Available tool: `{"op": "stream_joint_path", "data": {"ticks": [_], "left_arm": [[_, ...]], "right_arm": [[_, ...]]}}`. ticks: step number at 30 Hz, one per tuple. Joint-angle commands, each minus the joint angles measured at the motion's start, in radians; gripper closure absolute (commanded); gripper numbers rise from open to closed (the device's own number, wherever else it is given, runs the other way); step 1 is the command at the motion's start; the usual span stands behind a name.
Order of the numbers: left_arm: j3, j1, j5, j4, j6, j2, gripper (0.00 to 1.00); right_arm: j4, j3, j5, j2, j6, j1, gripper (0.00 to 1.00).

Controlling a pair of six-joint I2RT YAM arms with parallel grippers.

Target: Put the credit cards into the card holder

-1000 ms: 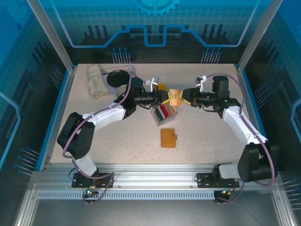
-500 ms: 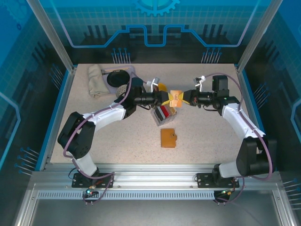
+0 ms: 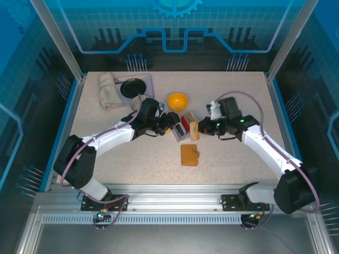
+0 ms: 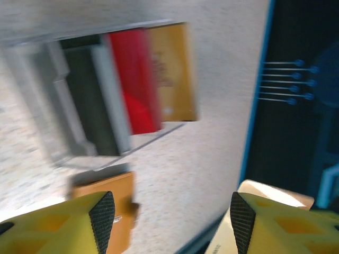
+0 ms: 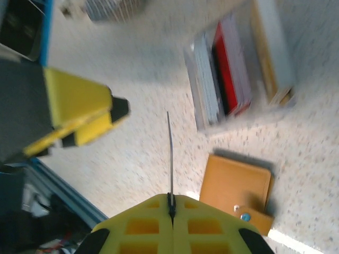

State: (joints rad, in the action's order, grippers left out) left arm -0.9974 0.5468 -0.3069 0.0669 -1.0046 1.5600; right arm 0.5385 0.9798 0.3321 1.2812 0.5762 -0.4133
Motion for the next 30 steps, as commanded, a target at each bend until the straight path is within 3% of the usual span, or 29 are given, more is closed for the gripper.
{"op": "stream_joint_path", "data": {"ticks": [1,5,11,19,30], "left_arm": [[0.059,0.035,0.136,0.139,0.043,-0.066,0.37],[0.099,0.066,0.157,0.148,0.034,-0.076,0.35],[0.093,0.093,0.139,0.151,0.038,-0.038,0.36],[0.056,0.125,0.091,0.143,0.061,0.037,0.42],[0.004,0.182,0.021,0.117,0.076,0.166,0.48]], "right_arm": [[0.054,-0.045,-0.237,0.026,0.063,-0.124,1.00],[0.013,-0.082,-0.309,0.075,0.119,-0.212,1.00],[0.038,-0.095,-0.370,0.116,0.115,-0.196,1.00],[0.041,-0.166,-0.324,0.084,0.067,-0.094,1.00],[-0.054,-0.211,-0.213,0.108,0.089,-0.069,1.00]]}}
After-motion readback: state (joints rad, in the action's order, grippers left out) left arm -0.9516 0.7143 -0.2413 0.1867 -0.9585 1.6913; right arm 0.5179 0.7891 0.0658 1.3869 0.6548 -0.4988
